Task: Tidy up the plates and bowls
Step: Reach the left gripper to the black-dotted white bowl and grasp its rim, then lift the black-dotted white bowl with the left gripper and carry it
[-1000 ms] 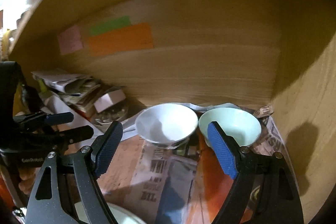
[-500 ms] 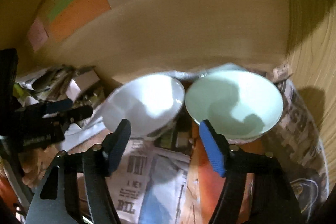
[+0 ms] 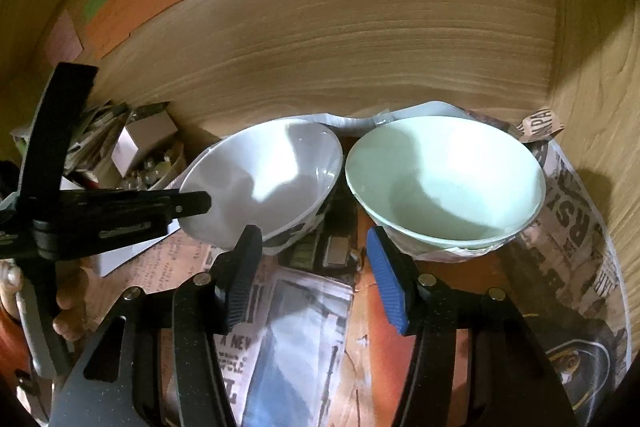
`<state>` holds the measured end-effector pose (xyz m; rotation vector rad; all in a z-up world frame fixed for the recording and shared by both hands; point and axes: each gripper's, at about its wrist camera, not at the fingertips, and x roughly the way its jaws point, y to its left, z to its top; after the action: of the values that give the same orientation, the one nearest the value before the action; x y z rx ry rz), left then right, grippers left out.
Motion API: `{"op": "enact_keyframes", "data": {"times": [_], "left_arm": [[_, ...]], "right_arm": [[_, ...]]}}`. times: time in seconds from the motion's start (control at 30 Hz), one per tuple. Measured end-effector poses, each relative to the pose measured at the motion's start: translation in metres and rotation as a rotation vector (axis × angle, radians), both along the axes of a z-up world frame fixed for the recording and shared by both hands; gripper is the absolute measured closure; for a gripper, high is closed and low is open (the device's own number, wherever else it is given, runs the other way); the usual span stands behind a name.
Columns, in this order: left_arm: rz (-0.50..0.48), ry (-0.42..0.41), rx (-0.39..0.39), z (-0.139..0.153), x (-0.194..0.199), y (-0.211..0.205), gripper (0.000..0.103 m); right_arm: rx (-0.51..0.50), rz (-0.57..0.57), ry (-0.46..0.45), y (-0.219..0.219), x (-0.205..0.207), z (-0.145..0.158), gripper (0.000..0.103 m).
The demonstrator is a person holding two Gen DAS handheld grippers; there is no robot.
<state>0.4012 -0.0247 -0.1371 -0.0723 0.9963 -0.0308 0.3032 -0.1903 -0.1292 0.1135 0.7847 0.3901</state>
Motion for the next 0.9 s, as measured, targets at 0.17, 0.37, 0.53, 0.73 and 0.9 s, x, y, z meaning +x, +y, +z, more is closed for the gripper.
{"op": "enact_keyframes", "data": {"times": [0.17, 0.37, 0.53, 0.73, 0.9], "left_arm": [[-0.037, -0.003, 0.074, -0.003, -0.003, -0.007, 0.081], [-0.077, 0.024, 0.078, -0.004, -0.014, -0.005, 0.083], [-0.134, 0.042, 0.119, -0.004, -0.034, -0.006, 0.084], [-0.190, 0.059, 0.128, -0.004, -0.056, -0.003, 0.084], [-0.236, 0.058, 0.134, -0.003, -0.067, -0.001, 0.084]], "right_arm": [[-0.005, 0.014, 0.009, 0.004, 0.003, -0.004, 0.052], [-0.006, 0.030, 0.030, 0.005, 0.005, -0.008, 0.052], [0.000, 0.052, 0.052, 0.008, 0.007, -0.012, 0.052], [0.009, 0.069, 0.100, 0.013, 0.012, -0.022, 0.056], [0.011, 0.099, 0.129, 0.020, 0.013, -0.028, 0.071]]}}
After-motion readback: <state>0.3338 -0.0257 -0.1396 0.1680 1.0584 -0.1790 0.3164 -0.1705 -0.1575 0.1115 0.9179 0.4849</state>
